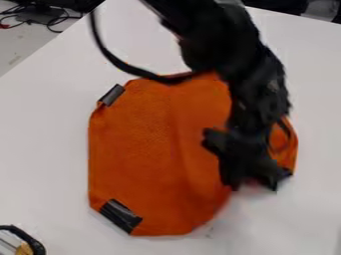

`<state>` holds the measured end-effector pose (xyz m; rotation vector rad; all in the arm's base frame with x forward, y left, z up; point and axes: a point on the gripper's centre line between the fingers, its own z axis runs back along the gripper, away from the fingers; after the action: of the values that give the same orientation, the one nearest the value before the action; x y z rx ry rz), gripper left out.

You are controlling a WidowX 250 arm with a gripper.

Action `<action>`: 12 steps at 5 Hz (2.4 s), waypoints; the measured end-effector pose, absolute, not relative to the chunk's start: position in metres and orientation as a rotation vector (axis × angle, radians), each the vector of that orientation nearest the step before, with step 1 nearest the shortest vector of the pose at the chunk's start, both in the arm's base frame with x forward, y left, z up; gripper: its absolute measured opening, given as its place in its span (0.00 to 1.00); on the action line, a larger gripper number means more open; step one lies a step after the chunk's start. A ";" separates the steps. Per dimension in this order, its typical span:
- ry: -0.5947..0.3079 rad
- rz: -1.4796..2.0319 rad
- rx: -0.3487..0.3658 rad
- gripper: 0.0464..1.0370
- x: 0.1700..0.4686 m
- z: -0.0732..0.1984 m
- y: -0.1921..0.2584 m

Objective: Fold the cloth from bottom right to top left

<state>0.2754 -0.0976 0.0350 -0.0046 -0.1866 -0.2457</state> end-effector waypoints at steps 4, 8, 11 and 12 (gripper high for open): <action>-0.302 0.037 -0.183 0.01 0.362 0.092 0.061; -0.207 0.018 -0.279 0.42 0.417 0.018 0.148; -0.346 0.011 -0.153 0.97 0.400 0.079 0.138; -0.373 0.004 -0.074 0.96 0.391 0.098 0.125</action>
<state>0.3910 0.1250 0.0984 -0.0739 -0.3726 0.0044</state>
